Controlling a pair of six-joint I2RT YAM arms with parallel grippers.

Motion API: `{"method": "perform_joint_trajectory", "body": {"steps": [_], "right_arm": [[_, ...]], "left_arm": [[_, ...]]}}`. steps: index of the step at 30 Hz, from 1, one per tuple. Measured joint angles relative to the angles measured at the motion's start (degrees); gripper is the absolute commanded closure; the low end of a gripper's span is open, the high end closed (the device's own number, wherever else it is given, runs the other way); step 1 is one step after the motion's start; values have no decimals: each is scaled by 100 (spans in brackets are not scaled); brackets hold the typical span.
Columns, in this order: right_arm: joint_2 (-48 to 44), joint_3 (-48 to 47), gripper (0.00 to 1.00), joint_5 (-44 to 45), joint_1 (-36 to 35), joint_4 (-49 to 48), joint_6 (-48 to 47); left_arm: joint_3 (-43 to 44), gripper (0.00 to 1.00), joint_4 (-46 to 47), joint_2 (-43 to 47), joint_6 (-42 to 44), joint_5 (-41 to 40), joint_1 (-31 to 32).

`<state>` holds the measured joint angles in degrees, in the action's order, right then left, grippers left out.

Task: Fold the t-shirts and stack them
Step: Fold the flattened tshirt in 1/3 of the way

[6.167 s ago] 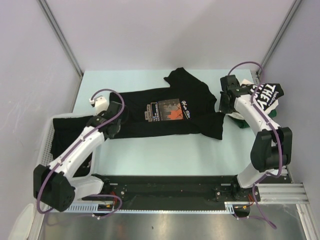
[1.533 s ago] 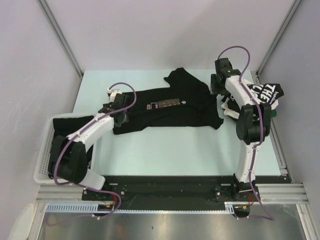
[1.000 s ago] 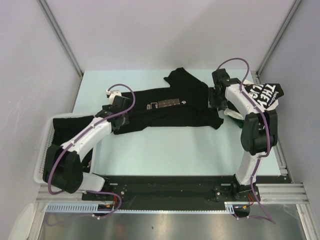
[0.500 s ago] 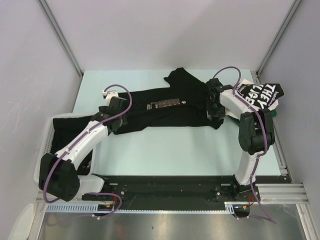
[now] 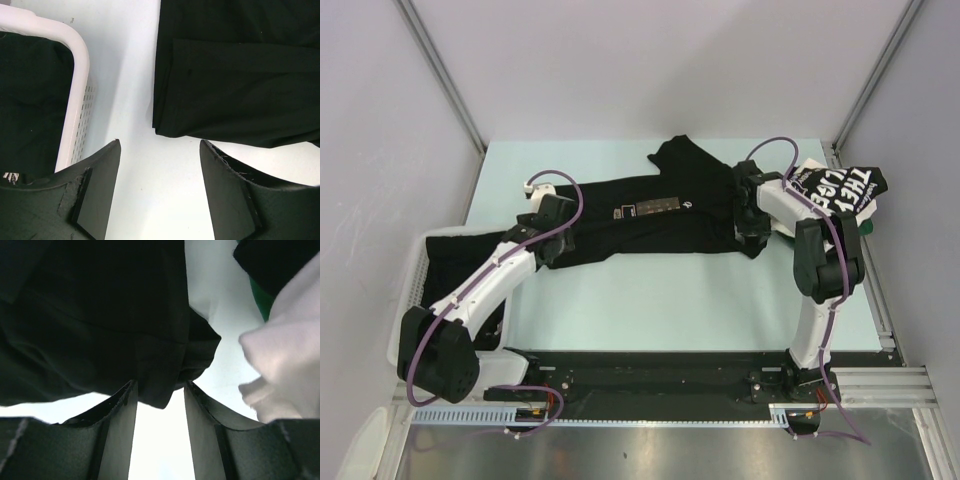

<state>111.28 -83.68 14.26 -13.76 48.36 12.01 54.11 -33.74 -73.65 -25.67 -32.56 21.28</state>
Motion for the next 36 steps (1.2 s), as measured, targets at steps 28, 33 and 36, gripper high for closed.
{"method": "perform_joint_trajectory", "body": {"steps": [28, 33, 36], "right_arm": [[343, 4, 100, -122, 208, -24, -2], [343, 4, 100, -118, 212, -22, -9], [343, -31, 100, -114, 214, 17, -24]], "left_arm": [[-37, 29, -9, 2, -2, -2, 4], [-72, 29, -9, 2, -2, 0, 9], [-87, 28, -9, 2, -4, 2, 9]]}}
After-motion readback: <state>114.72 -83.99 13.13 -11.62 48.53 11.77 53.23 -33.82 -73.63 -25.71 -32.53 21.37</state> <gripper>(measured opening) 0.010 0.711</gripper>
